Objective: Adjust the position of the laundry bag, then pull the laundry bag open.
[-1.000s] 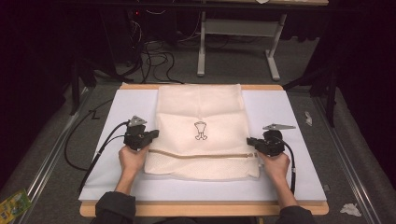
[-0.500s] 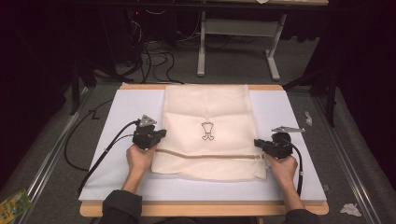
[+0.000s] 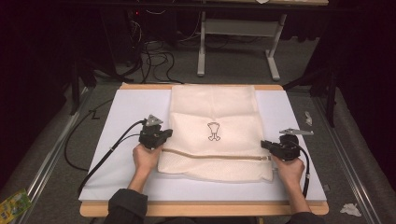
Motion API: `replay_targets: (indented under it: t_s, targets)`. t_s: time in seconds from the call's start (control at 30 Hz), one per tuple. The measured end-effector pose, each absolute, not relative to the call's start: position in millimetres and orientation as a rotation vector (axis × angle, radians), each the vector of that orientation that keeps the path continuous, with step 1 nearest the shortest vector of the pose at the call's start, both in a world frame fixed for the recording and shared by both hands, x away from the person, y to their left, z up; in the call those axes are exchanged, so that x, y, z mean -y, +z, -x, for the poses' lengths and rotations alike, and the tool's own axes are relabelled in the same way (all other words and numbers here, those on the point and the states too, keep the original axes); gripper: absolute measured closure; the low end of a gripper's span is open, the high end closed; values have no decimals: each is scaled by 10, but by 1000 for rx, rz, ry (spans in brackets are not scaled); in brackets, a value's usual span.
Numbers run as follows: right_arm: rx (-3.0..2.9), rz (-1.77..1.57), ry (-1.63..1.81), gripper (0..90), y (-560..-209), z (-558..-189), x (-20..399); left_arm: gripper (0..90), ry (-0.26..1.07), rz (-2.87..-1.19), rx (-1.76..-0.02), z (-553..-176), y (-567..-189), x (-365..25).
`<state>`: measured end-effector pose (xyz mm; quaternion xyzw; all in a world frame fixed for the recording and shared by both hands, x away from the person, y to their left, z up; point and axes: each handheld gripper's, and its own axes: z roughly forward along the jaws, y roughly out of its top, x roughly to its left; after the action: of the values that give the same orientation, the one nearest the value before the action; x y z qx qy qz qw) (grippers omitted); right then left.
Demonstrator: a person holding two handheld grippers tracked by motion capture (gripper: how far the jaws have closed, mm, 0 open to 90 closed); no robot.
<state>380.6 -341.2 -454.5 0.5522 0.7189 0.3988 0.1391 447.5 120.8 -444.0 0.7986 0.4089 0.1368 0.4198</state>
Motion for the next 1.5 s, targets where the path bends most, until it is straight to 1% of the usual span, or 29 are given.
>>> replay_targets:
  t_s: [0.47, 1.07, 1.17, 1.37, 1.5]
  targets:
    - [-2080, -1604, 1145, 876, -4553, -3797, 3419, 886, 353, -2031, -1034, -4462, -4486, -1207]
    - [-2097, -1592, 1130, 840, -4602, -3774, 3398, 856, 363, -2031, -1040, -4388, -4543, -1246]
    - [-2102, -1584, 1132, 807, -4598, -3765, 3393, 836, 379, -2040, -1034, -4368, -4543, -1244]
    - [-2115, -1586, 1129, 653, -4615, -3733, 3383, 715, 379, -2035, -1012, -4292, -4537, -1213]
    - [-2128, -1593, 1122, 586, -4658, -3710, 3381, 666, 384, -2039, -986, -4214, -4536, -1185]
